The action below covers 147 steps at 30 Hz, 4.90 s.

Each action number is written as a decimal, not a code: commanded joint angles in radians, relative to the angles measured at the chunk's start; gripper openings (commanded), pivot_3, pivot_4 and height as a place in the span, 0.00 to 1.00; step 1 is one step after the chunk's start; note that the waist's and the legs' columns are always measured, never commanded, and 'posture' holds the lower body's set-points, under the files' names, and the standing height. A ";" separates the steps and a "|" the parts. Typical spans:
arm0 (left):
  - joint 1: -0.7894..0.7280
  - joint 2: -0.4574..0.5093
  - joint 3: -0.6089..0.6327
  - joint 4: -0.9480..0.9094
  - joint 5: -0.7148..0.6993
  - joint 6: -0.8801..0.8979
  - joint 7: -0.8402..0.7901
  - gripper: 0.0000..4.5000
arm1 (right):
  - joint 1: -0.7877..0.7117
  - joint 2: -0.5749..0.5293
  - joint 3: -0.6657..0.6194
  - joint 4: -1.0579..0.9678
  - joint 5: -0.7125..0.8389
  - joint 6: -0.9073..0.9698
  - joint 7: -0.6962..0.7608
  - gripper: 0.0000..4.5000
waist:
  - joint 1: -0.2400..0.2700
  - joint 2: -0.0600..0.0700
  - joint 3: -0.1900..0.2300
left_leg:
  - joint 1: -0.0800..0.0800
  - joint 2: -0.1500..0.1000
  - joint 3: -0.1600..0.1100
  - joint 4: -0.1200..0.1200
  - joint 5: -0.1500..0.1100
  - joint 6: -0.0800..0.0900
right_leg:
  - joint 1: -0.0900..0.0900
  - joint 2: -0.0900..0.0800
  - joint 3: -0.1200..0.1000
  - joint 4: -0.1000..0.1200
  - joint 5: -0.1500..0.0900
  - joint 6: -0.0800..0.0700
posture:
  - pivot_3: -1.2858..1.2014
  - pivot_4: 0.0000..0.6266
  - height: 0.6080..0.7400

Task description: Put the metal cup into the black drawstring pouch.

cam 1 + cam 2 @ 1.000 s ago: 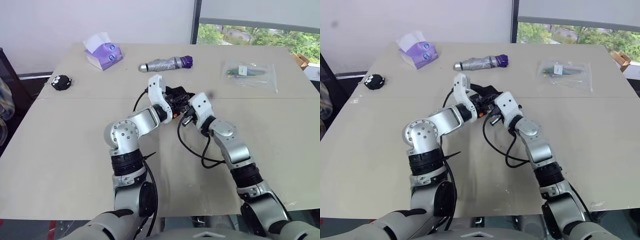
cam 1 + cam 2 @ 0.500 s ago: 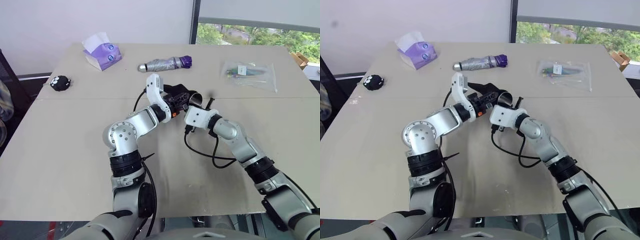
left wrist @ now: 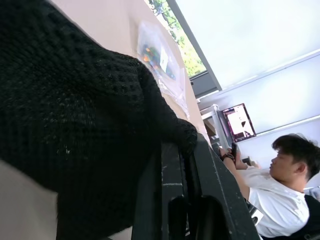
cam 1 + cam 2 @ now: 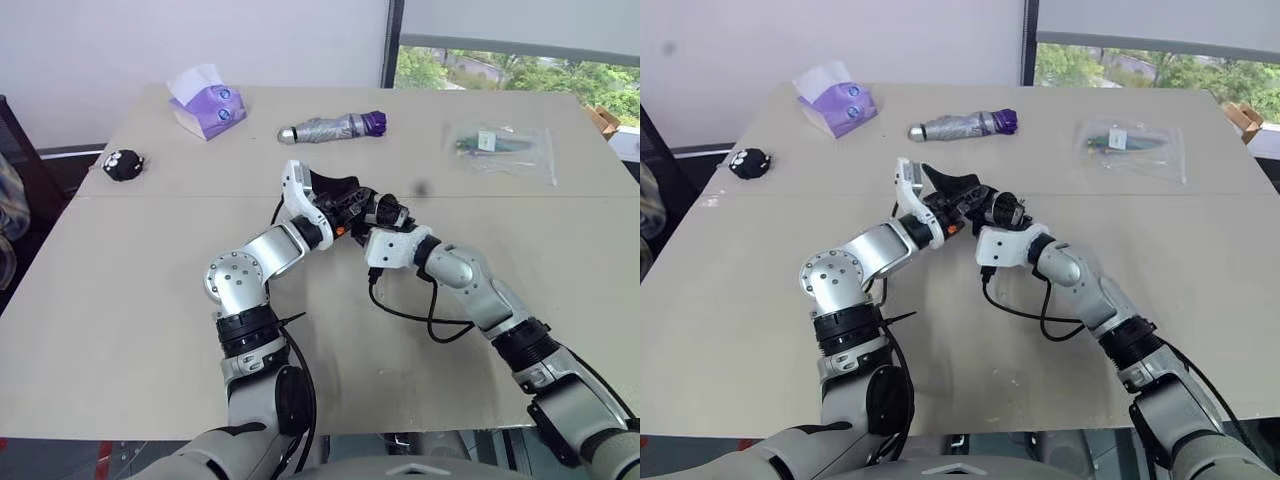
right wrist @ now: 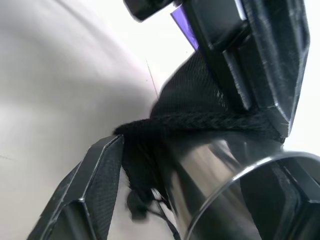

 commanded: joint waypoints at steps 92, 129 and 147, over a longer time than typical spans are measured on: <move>0.099 0.168 -0.198 -0.085 -0.198 -0.051 -0.108 0.00 | -0.005 0.256 -0.206 0.041 0.396 0.206 -0.008 0.01 | -0.003 0.000 0.000 | 0.001 0.002 -0.001 -0.001 0.001 -0.001 | 0.000 0.000 -0.001 0.001 0.000 0.000 | 0.52 0.24 1.00; 0.047 0.214 -0.183 0.028 -0.207 -0.143 -0.100 0.00 | 0.160 -0.005 -0.108 -0.277 0.344 0.099 0.091 0.52 | 0.003 0.000 0.000 | 0.000 0.000 0.000 -0.001 0.001 -0.001 | 0.000 0.000 -0.001 0.000 0.000 0.000 | 0.52 0.24 1.00; 0.015 0.221 -0.170 0.082 -0.202 -0.185 -0.100 0.00 | 0.216 0.101 -0.222 -0.092 0.359 0.327 -0.026 0.52 | 0.005 0.000 0.000 | 0.001 0.000 0.000 -0.001 0.001 -0.001 | 0.000 0.005 0.002 0.001 0.000 -0.001 | 0.52 0.24 1.00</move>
